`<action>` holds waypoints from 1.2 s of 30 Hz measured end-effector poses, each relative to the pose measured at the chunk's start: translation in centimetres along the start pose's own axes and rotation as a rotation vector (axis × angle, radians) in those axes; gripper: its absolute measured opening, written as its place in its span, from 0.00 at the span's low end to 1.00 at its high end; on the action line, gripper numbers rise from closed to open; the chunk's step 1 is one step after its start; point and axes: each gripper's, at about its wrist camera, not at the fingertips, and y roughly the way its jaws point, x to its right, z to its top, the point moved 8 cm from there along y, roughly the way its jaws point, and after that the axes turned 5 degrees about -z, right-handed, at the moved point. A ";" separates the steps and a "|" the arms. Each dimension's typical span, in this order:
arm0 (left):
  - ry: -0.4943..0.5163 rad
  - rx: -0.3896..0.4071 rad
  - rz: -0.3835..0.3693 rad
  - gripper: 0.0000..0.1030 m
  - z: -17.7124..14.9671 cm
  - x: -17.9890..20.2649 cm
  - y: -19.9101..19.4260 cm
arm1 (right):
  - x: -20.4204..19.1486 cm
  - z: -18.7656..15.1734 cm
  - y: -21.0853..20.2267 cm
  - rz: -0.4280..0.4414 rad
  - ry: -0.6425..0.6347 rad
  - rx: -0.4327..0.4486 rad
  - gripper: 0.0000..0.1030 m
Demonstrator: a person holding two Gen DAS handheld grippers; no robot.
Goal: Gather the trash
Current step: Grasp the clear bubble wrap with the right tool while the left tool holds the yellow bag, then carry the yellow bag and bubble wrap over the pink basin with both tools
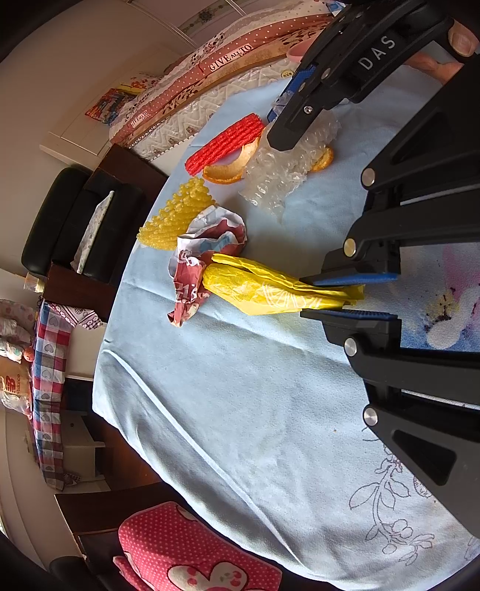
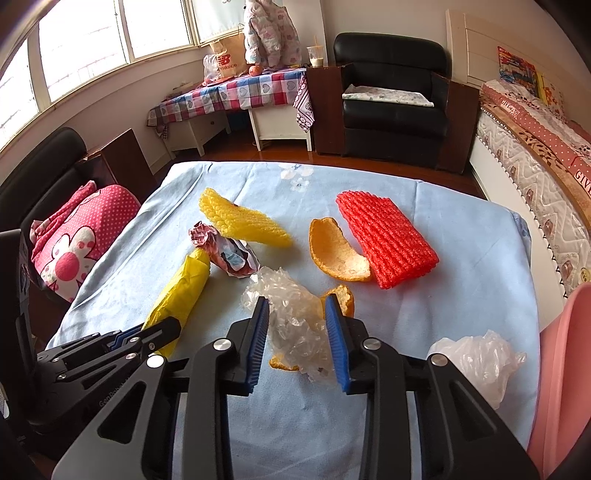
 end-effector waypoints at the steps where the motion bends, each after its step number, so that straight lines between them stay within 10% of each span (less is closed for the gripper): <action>1: 0.000 0.000 0.000 0.10 0.0 0.0 0.0 | 0.0 0.0 -0.1 -0.001 0.001 0.002 0.31; 24: 0.030 -0.008 0.018 0.10 -0.6 0.6 -0.5 | 1.8 -0.4 -3.2 -0.003 0.067 0.063 0.29; 36: 0.107 0.064 -0.139 0.10 -0.8 4.7 -4.2 | 6.3 -1.4 -7.8 -0.037 0.191 0.142 0.29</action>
